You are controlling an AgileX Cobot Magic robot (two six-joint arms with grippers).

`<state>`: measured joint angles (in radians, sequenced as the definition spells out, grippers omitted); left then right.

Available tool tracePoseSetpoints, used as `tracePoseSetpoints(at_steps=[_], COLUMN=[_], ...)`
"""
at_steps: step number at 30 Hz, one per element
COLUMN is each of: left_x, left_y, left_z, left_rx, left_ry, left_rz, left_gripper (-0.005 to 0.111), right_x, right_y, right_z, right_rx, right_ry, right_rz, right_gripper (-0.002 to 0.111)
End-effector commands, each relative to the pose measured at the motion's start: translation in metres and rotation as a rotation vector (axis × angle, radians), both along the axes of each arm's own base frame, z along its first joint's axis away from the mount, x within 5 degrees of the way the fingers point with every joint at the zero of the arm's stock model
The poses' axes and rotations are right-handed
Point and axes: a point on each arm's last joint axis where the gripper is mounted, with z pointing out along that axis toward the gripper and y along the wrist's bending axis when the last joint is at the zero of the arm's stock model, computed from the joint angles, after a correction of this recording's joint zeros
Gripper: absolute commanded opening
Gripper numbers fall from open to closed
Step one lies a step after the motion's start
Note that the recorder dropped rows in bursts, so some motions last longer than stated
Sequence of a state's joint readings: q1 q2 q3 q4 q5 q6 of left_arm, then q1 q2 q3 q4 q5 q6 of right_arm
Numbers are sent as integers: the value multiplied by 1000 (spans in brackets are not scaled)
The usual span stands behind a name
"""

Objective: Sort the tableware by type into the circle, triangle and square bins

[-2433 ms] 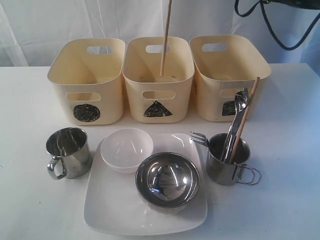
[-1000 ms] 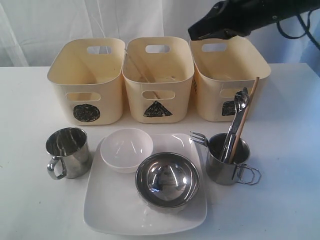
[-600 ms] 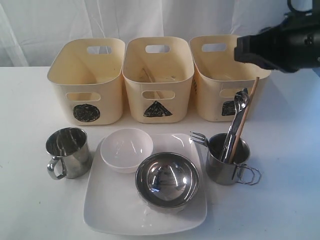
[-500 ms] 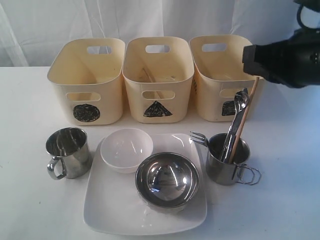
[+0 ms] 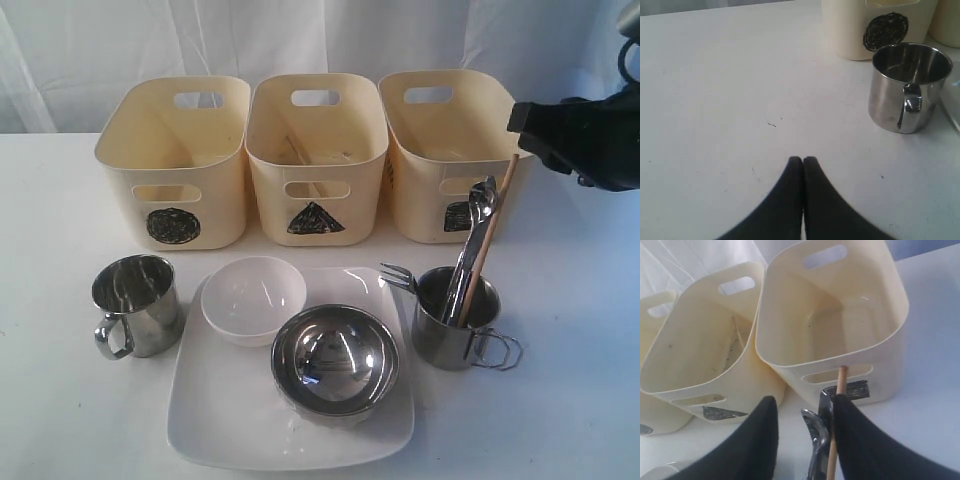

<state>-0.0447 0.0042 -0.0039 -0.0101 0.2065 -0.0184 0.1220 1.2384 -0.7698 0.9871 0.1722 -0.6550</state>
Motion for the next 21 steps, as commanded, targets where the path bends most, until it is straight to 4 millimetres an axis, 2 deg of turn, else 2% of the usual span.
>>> tracePoseSetpoints(at_steps=[1,10,17,21], left_x=[0,0,0,0], left_y=[0,0,0,0], left_z=[-1,-1,-1,-1], left_rx=[-7,-7,-7,-7], left_ry=[-4,-4,-4,-4], left_rz=[3,3,3,3], left_gripper=[0,0,0,0], right_x=[11,28,31,35], right_y=[-3,-5,-7,-5], right_z=[-16,-44,-46,-37], right_rx=[-18,-49,-52,-39], right_ry=[38,110,106,85], right_rz=[-40,-84,-106,-94], right_gripper=[36,36,36,36])
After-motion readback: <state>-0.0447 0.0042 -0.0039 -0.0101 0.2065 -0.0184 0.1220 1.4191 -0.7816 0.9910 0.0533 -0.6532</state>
